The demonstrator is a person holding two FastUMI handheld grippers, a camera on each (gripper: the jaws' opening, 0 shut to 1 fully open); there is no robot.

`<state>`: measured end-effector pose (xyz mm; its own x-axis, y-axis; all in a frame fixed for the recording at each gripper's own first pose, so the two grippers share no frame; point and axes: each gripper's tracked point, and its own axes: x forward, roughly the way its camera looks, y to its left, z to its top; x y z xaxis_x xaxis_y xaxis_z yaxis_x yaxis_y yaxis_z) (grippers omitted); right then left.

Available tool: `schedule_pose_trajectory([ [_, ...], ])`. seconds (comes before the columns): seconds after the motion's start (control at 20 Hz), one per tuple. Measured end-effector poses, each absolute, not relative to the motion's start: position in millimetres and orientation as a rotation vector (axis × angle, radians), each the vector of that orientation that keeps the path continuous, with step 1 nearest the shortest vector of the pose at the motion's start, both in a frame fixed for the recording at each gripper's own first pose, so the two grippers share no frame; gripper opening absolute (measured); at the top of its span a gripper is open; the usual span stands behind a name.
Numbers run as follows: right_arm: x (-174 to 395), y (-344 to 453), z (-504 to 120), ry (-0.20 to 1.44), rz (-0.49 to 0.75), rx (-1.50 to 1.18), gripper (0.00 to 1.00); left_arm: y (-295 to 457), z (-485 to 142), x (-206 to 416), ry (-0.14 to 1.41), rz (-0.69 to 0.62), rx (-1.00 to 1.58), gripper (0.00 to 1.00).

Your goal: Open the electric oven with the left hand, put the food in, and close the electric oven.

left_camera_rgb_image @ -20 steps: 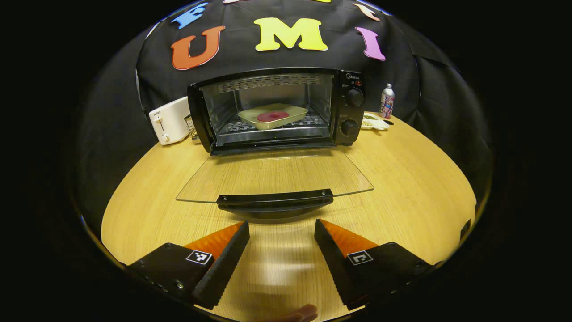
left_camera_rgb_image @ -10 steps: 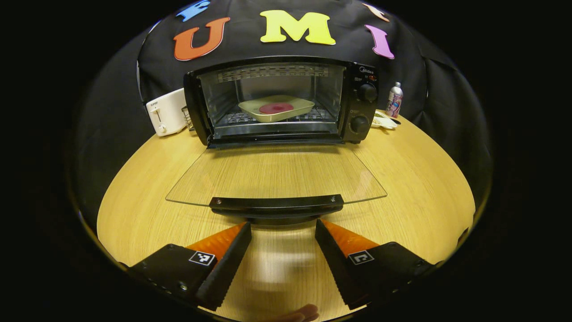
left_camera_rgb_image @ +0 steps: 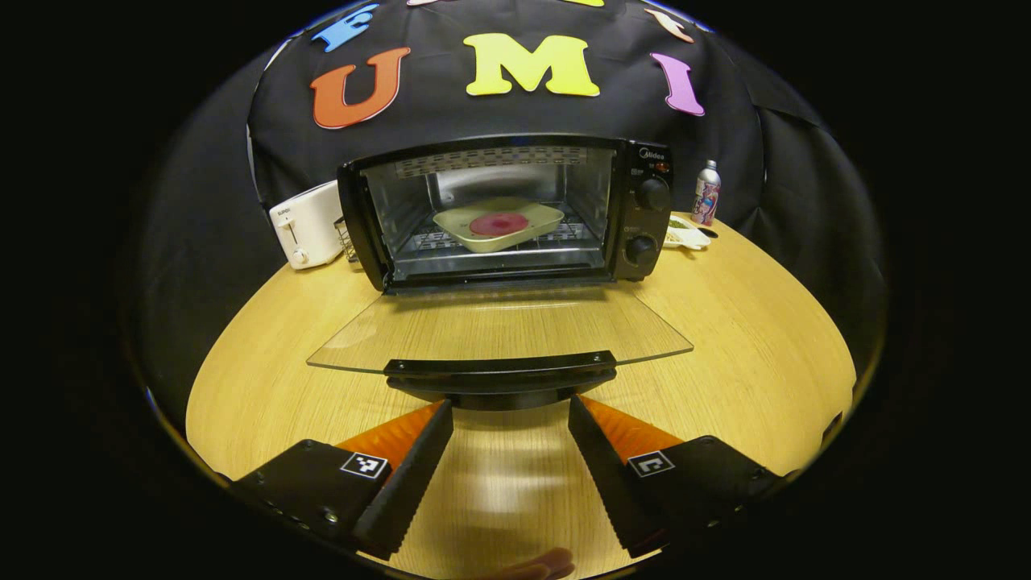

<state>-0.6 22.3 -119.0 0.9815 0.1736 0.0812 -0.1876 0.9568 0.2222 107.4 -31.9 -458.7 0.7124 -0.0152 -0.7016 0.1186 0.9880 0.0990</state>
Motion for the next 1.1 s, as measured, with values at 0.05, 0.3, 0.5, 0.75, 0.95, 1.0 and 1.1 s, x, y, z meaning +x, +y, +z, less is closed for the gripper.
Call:
schedule_pose_trajectory([
  [0.05,0.0,22.5,-119.6,-0.059,0.185,0.234,1.0,-32.4,-455.1,107.4,0.766,-0.075,0.142,0.93],
  [0.3,2.0,24.7,-124.2,-0.046,0.186,0.231,0.95,-34.3,-430.3,122.1,0.693,-0.08,0.145,0.93],
  [0.5,3.4,28.6,-128.2,-0.035,0.191,0.22,0.95,-34.6,-399.7,146.6,0.591,-0.08,0.152,0.93],
  [0.75,6.7,34.2,-129.2,-0.03,0.196,0.223,0.96,-37.9,-363.9,194.5,0.489,-0.072,0.121,0.94],
  [0.95,12.8,32.9,-132.2,-0.016,0.188,0.216,0.96,-40.2,-336.7,225.2,0.441,-0.074,0.049,0.93],
  [1.0,13.2,33.3,-132.3,-0.013,0.184,0.213,0.96,-43.1,-326.3,226.4,0.42,-0.079,0.028,0.94],
  [1.1,13.4,34.3,-132.9,-0.008,0.187,0.209,0.96,-42.2,-307.1,223.9,0.379,-0.075,0.031,0.93],
])
